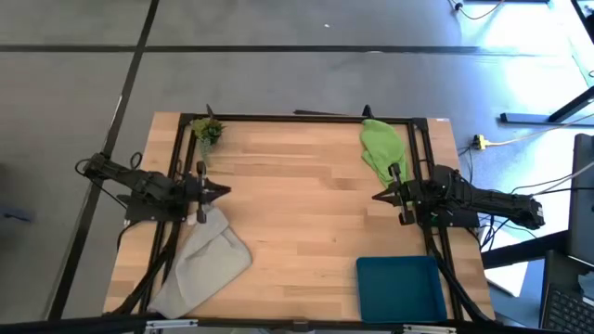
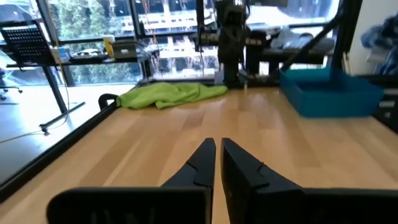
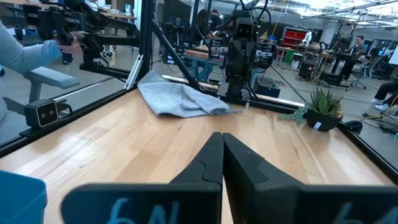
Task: Roll microfiber towels into tight, uniform cylinder then place into a basket
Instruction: Fold the gray towel
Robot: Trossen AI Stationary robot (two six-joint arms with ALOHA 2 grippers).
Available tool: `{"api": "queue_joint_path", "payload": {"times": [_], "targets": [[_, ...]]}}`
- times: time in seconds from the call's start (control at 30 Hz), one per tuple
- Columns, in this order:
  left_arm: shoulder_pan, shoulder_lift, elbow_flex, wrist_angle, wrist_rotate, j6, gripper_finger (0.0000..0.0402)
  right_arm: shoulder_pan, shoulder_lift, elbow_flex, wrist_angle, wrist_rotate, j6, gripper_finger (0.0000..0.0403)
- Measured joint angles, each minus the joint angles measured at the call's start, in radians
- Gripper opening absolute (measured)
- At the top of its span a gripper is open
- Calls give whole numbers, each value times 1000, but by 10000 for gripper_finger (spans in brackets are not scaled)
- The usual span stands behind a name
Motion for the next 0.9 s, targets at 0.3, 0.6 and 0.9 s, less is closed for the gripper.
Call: {"api": "queue_joint_path", "payload": {"times": [0.3,0.6,0.9], "targets": [[0,0,14,3,11,-94,98,0,0,0,0,0,0,8],[0,116,271,-382,54,-341,108,0,0,0,1,0,6,8],[5,523,464,-658,130,-855,107,0,0,0,7,0,8,8]]}}
